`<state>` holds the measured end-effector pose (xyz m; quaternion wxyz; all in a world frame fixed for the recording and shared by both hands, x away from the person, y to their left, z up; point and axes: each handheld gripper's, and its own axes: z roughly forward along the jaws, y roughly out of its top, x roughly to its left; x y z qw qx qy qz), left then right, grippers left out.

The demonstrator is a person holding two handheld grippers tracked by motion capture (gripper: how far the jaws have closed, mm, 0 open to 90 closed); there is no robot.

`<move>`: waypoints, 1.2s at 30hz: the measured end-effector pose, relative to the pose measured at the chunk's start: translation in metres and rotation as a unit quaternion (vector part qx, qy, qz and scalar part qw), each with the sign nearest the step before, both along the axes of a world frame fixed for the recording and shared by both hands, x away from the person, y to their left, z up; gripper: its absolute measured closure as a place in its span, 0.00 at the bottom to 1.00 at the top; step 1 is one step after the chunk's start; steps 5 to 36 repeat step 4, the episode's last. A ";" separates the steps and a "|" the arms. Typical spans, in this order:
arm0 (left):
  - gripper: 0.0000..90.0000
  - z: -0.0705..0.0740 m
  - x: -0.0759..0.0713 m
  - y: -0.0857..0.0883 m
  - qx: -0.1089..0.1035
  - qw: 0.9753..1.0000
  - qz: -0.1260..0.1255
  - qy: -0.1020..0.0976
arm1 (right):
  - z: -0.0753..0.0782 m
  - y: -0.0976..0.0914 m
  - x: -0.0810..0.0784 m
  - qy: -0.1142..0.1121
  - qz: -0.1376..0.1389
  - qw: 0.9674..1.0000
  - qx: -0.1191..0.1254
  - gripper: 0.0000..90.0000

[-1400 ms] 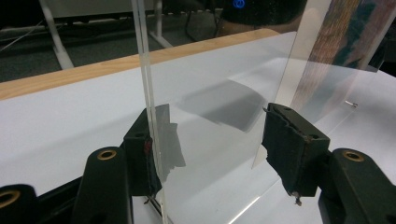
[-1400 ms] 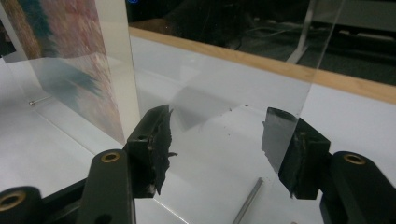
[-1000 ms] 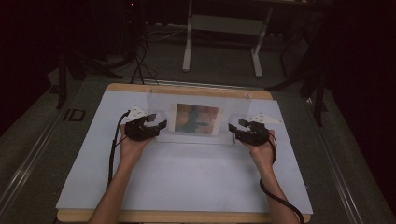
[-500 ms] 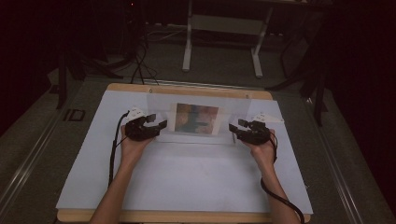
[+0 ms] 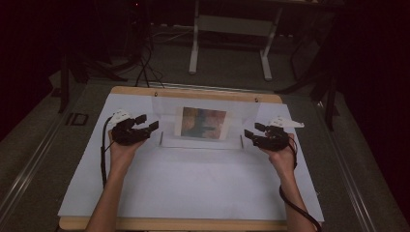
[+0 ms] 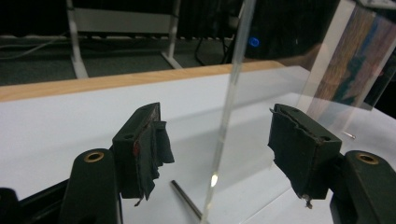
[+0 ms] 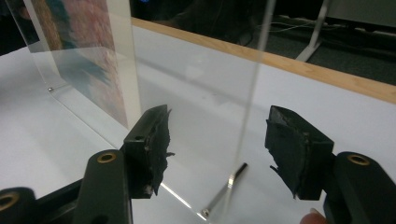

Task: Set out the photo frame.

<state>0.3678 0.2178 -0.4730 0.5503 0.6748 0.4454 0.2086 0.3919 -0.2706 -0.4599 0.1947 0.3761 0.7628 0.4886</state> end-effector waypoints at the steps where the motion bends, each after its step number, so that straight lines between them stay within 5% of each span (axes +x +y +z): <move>1: 0.39 0.002 -0.001 0.003 0.005 1.000 0.005 0.001 | 0.002 -0.003 -0.001 -0.001 0.001 1.000 0.001 0.44; 4: 0.39 0.004 -0.003 0.012 0.015 1.000 0.020 0.002 | 0.007 -0.014 -0.002 -0.005 -0.003 1.000 0.007 0.44; 36: 0.39 0.004 -0.003 0.012 0.015 1.000 0.020 0.002 | 0.007 -0.014 -0.002 -0.005 -0.003 1.000 0.007 0.44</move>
